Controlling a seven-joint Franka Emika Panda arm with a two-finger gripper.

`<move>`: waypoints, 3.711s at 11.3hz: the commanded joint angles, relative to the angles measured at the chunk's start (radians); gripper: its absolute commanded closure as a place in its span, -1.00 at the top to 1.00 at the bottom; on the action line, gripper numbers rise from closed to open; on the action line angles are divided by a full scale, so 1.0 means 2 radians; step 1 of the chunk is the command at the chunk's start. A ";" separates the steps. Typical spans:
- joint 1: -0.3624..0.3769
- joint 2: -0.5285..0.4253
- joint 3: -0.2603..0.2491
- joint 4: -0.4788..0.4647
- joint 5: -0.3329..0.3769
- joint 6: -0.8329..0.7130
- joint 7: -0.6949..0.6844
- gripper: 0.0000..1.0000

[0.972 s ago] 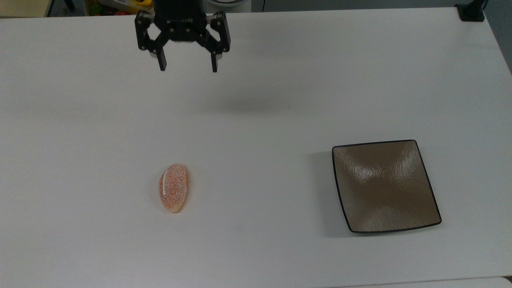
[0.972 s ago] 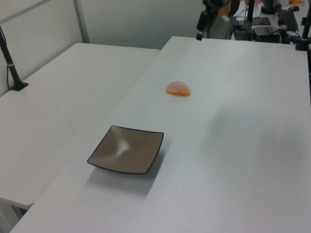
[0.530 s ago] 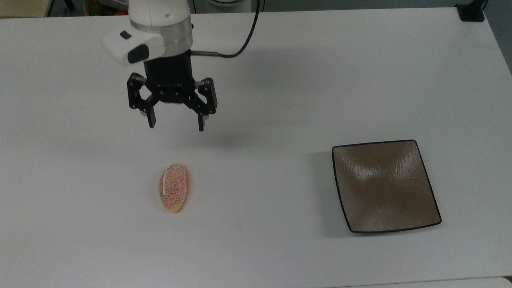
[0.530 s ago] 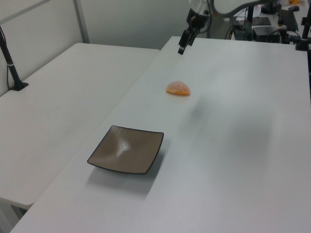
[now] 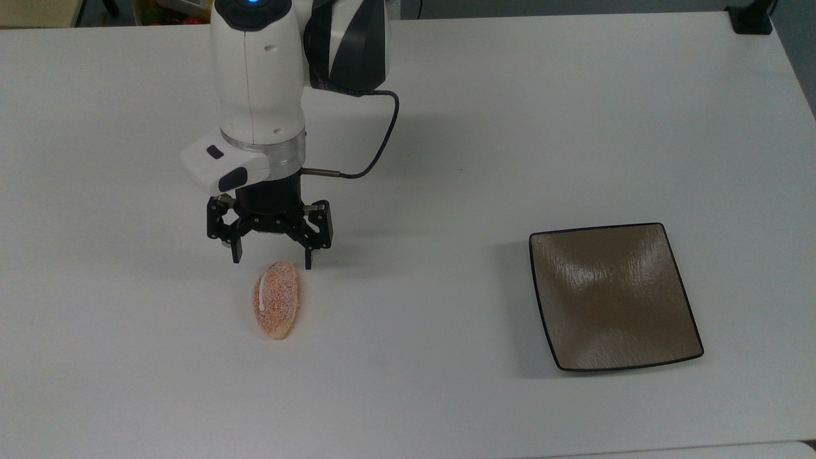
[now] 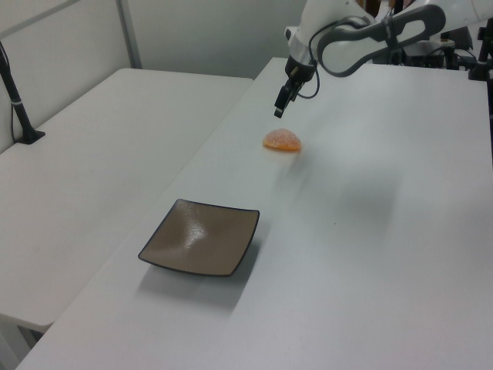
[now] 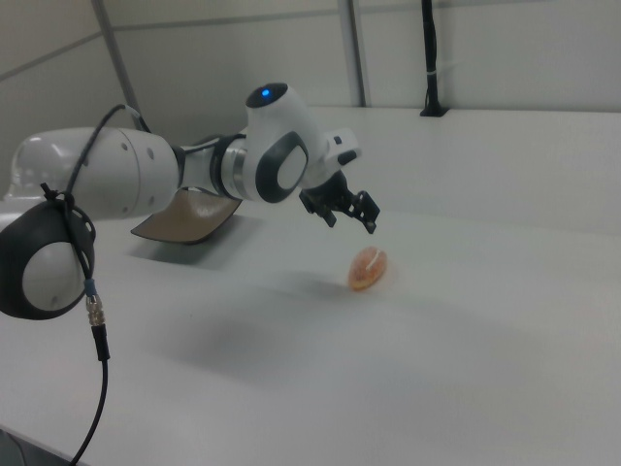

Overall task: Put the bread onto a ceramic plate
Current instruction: 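Lower the gripper around the bread roll and close on it, then lift the held bread roll and carry it over the brown plate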

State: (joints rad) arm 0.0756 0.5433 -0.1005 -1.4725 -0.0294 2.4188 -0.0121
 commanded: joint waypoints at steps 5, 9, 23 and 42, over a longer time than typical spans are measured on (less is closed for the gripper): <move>-0.008 0.064 -0.003 0.005 -0.016 0.067 -0.007 1.00; -0.008 0.083 -0.003 0.005 -0.021 0.088 -0.006 1.00; -0.006 0.038 -0.002 -0.005 -0.051 0.087 -0.004 -0.62; 0.172 0.015 0.069 0.045 -0.058 0.017 0.116 -0.57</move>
State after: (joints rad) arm 0.3591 0.4940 0.0450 -1.4395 -0.0745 2.3610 0.1540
